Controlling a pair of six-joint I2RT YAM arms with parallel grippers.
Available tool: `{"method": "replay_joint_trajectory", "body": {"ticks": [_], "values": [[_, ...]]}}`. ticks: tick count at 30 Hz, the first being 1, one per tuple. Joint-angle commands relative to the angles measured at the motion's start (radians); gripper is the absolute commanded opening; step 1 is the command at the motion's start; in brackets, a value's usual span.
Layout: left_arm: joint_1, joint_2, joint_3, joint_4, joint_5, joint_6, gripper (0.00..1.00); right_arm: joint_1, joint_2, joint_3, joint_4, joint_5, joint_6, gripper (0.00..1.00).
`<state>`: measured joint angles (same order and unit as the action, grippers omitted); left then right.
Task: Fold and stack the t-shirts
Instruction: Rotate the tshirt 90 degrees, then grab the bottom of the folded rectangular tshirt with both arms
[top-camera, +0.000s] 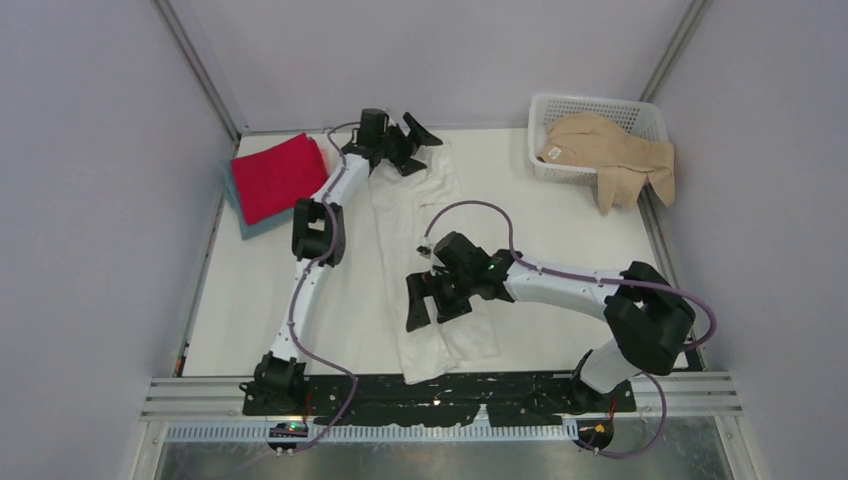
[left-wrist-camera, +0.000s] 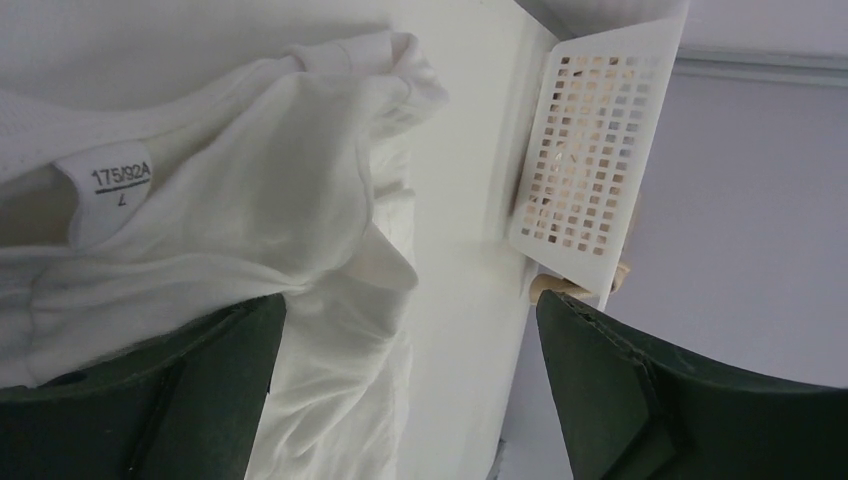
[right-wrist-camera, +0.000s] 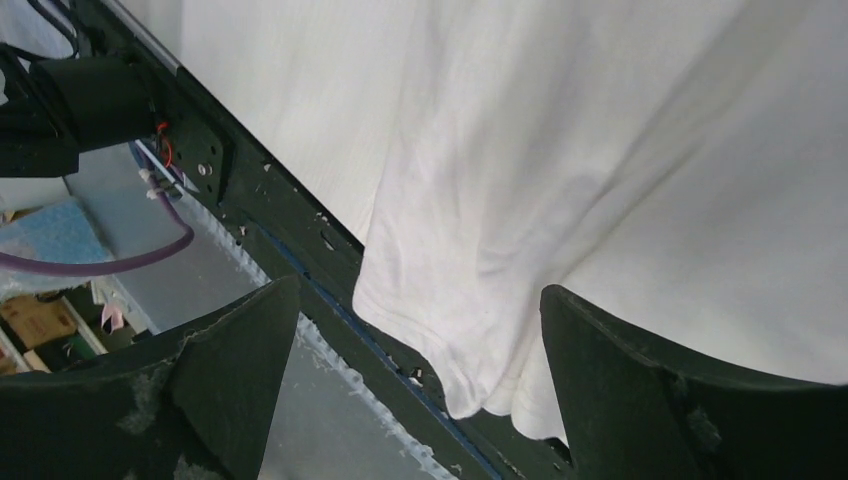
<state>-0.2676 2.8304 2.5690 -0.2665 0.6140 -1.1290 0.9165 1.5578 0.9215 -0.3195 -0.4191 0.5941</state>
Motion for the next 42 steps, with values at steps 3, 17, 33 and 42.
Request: {"method": "replay_joint_trajectory", "body": {"ticks": [3, 17, 33, 42], "values": [[-0.010, -0.223, -0.030, -0.208, -0.078, 0.287, 1.00, -0.082, -0.216, -0.037, -0.058, 0.224, -0.042, 0.95], [-0.252, -1.273, -1.000, -0.448, -0.548, 0.599, 1.00, -0.261, -0.573, -0.281, -0.063, 0.283, -0.116, 0.95], [-0.906, -1.747, -1.931, -0.320, -0.626, 0.121, 0.87, -0.263, -0.647, -0.458, -0.105, 0.133, -0.124, 0.97], [-0.927, -1.640, -1.993, -0.112, -0.475, 0.094, 0.59, -0.262, -0.626, -0.509, -0.086, 0.099, -0.069, 0.97]]}}
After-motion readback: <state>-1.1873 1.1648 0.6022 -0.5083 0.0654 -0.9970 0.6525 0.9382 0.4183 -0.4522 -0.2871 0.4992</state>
